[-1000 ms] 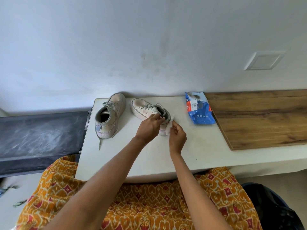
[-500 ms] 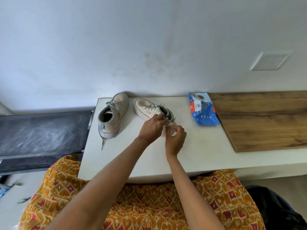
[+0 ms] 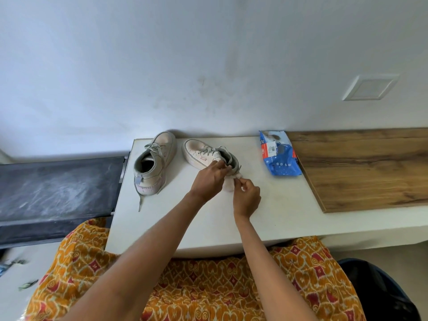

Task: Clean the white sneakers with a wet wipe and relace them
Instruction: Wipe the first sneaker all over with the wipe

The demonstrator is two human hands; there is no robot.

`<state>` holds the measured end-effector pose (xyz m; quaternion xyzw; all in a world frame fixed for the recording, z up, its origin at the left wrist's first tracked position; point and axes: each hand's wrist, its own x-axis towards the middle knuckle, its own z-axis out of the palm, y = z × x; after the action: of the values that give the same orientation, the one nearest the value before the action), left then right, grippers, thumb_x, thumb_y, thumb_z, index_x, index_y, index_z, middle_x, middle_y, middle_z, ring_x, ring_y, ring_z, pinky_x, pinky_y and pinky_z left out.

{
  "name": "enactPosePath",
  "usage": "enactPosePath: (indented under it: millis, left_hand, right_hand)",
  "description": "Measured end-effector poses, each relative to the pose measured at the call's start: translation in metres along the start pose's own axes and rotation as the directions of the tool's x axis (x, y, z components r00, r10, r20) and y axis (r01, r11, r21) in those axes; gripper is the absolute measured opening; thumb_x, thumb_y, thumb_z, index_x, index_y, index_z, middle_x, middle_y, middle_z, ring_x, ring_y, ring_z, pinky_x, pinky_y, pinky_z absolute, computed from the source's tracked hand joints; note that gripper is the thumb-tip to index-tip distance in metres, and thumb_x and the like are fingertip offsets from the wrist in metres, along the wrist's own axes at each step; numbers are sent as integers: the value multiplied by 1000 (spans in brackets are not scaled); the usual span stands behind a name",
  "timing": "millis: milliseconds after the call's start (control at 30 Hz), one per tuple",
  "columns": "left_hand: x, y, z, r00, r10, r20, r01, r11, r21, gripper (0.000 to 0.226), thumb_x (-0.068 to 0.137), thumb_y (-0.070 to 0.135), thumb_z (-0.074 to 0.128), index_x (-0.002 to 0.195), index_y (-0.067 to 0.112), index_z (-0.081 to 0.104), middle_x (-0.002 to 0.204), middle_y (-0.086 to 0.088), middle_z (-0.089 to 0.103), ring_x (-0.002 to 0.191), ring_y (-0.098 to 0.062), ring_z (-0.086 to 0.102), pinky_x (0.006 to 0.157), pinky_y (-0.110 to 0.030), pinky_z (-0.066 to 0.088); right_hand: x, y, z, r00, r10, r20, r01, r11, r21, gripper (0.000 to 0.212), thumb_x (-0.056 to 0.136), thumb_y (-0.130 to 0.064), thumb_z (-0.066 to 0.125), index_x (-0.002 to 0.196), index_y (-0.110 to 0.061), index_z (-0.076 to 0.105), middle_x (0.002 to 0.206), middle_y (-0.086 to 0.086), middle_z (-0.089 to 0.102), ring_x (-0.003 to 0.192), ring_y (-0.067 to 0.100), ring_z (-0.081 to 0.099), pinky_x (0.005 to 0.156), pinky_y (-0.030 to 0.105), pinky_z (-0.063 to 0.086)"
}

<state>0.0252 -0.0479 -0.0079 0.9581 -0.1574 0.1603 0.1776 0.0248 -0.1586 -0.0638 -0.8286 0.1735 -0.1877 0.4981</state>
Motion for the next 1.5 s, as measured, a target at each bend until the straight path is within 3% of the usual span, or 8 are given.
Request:
enactPosePath:
  millis: [467, 933, 1033, 1133, 1200, 1333, 1433, 1500]
  left_hand:
    - [4, 0, 2, 1000, -23, -9, 23, 1000, 14, 35, 78, -1, 55, 109, 10, 68, 93, -10, 59, 87, -29, 57, 49, -30, 41]
    - [4, -2, 11, 998, -29, -50, 31, 999, 39, 37, 74, -4, 55, 106, 9, 68, 93, -9, 59, 89, -29, 57, 50, -30, 41]
    - [4, 0, 12, 997, -37, -61, 36, 999, -6, 31, 80, 1, 54, 105, 10, 68, 95, -9, 59, 92, -28, 56, 53, -32, 45]
    - [0, 3, 18, 984, -164, -68, 149, 972, -179, 21, 88, 16, 57, 106, 16, 68, 98, -4, 59, 94, -21, 55, 64, -32, 47]
    - [-10, 14, 24, 904, -413, -107, 323, 827, -460, 20, 90, 24, 59, 107, 16, 66, 100, 1, 61, 92, -16, 57, 72, -27, 43]
    - [-31, 46, 30, 580, -813, 60, 385, 208, -899, 26, 93, 35, 55, 92, 12, 66, 82, 2, 63, 77, -11, 56, 73, -28, 45]
    - [-34, 42, 31, 547, -820, 167, 408, 87, -909, 33, 91, 31, 59, 65, 11, 54, 59, -1, 50, 59, -15, 45, 59, -30, 38]
    - [-32, 28, 30, 468, -867, 173, 455, 69, -888, 38, 88, 31, 62, 58, 12, 48, 53, -4, 50, 54, -21, 48, 59, -35, 41]
  right_hand:
    - [25, -18, 4, 999, -28, -36, 29, 999, 31, 11, 86, -23, 65, 84, -13, 67, 84, 6, 69, 77, 23, 58, 64, 35, 49]
    - [21, 6, -4, 989, -111, 102, 128, 976, -174, 13, 90, -16, 59, 90, -9, 70, 87, 10, 70, 85, 30, 58, 69, 36, 43]
    - [30, 12, -18, 974, -126, 187, 171, 953, -252, 16, 90, -21, 59, 92, -10, 71, 89, 9, 70, 85, 30, 59, 71, 35, 44]
    - [38, -11, -31, 975, -158, 157, 177, 978, -112, 14, 84, -25, 67, 85, -11, 68, 84, 5, 68, 81, 23, 58, 64, 30, 44]
    - [33, -27, -36, 961, -233, 146, 239, 971, -22, 13, 81, -24, 70, 83, -13, 64, 82, 1, 65, 80, 17, 56, 63, 26, 40]
    - [6, -37, -33, 844, -459, 277, 492, 869, -58, 13, 83, -26, 69, 84, -13, 67, 84, 1, 64, 82, 15, 53, 64, 28, 45]
    - [-4, -32, -27, 760, -559, 332, 620, 776, -112, 9, 86, -17, 62, 87, -11, 70, 92, 5, 66, 86, 23, 56, 68, 36, 50]
    - [-3, -32, -23, 798, -548, 251, 589, 797, -132, 12, 85, -12, 60, 94, -12, 68, 96, 6, 64, 90, 26, 56, 70, 38, 51]
